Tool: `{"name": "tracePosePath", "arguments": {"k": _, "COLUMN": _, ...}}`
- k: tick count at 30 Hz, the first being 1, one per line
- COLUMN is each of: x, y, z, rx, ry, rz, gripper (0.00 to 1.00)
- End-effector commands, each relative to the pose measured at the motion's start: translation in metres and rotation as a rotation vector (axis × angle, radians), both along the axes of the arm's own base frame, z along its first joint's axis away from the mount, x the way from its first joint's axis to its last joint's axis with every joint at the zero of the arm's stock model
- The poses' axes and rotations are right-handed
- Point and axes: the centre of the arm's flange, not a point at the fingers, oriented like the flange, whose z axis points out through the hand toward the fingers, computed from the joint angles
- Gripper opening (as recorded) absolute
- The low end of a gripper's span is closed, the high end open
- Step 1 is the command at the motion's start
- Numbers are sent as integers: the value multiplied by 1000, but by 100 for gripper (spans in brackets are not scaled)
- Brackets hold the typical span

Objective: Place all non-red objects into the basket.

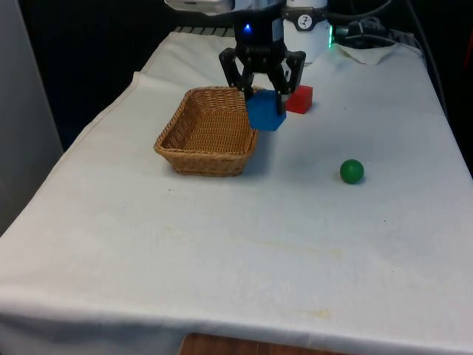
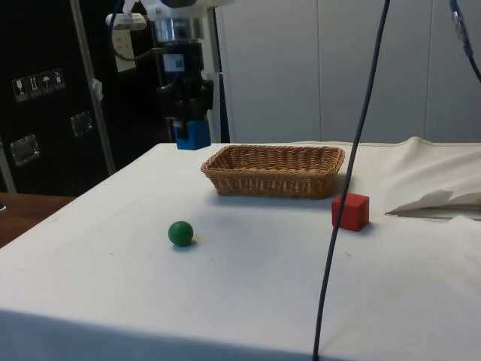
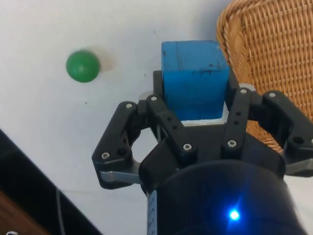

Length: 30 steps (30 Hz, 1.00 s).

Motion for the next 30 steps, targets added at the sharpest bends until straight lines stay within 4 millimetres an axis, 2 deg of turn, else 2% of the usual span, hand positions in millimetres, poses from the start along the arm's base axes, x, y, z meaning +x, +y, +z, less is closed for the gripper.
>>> {"name": "tracePosePath", "arguments": {"k": 1, "x": -2, "y": 0, "z": 0, "rx": -4, "ry": -5, "rz": 0, "gripper": 2}}
{"name": "tracePosePath", "arguments": {"k": 10, "x": -17, "y": -4, "z": -6, "rx": -38, "ry": -32, "rz": 5, "gripper": 2}}
{"name": "tracePosePath", "arguments": {"k": 18, "x": -38, "y": -23, "z": -19, "rx": -78, "ry": -67, "rz": 3, "gripper": 2}}
{"name": "tracePosePath", "arguments": {"k": 19, "x": -36, "y": -20, "z": -20, "rx": -73, "ry": -57, "rz": 3, "gripper": 2}}
{"name": "tracePosePath", "arguments": {"k": 25, "x": -49, "y": -45, "z": -31, "rx": -88, "ry": -73, "rz": 3, "gripper": 2}}
{"name": "tracePosePath", "arguments": {"k": 26, "x": -49, "y": -42, "z": -31, "rx": -93, "ry": -64, "rz": 2, "gripper": 2}}
{"name": "tracePosePath", "arguments": {"k": 30, "x": -54, "y": -63, "z": -36, "rx": -94, "ry": -72, "rz": 4, "gripper": 2}}
